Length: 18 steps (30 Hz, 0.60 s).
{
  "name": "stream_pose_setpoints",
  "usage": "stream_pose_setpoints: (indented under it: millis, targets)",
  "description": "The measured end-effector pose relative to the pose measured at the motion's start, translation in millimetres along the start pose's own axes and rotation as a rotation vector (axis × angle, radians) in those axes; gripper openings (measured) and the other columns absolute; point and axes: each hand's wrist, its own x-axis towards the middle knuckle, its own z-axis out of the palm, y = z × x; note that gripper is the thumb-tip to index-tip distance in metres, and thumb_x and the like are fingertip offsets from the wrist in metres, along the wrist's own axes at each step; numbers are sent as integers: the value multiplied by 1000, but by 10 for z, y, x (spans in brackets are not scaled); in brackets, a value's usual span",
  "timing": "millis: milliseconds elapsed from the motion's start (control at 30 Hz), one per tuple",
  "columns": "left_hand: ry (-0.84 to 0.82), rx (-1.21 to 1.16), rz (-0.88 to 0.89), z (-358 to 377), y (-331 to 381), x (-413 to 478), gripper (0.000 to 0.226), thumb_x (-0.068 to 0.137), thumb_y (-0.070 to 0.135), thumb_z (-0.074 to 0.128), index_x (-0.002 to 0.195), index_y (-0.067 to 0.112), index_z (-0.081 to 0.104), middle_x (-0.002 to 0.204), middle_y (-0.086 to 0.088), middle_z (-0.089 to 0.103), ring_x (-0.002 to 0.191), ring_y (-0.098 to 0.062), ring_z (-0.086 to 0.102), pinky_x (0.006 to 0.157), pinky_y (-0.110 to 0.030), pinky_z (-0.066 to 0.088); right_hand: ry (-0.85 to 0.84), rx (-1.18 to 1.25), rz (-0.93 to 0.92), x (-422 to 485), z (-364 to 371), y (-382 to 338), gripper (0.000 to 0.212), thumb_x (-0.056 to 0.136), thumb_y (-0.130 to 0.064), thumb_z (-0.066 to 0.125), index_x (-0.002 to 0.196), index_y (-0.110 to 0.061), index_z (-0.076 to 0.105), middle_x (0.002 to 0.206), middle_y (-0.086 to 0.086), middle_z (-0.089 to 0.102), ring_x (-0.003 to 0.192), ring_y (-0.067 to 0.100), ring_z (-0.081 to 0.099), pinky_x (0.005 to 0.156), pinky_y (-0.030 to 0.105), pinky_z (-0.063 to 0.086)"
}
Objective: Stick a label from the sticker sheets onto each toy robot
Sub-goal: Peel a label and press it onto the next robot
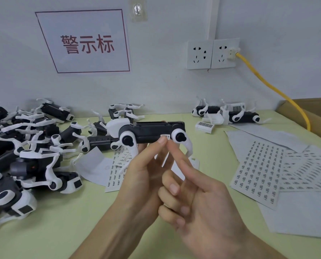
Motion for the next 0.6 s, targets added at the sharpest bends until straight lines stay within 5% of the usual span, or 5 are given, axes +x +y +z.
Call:
stream_pose_setpoints:
  millis: [300, 400, 600]
  targets:
    - [36, 50, 8, -7, -38, 17, 49, 70, 37, 79, 101, 20, 46, 89, -6, 48, 56, -8, 61, 54, -22, 52, 72, -9, -12, -2, -1, 8, 36, 95, -29, 50, 120, -37, 74, 63, 0, 40, 48, 12, 24, 44, 26, 19]
    - [38, 53, 10, -29, -52, 31, 43, 72, 36, 78, 94, 18, 46, 98, -10, 45, 56, -8, 60, 55, -24, 52, 91, -10, -19, 0, 3, 3, 35, 94, -28, 51, 118, -35, 76, 64, 0, 40, 48, 12, 23, 45, 26, 20]
    - [16, 54, 0, -69, -60, 39, 40, 70, 35, 80, 84, 20, 46, 85, -2, 51, 42, -15, 49, 45, -25, 48, 101, -1, -29, 4, 11, -5, 35, 94, -26, 51, 118, -31, 77, 65, 0, 40, 47, 12, 23, 45, 26, 20]
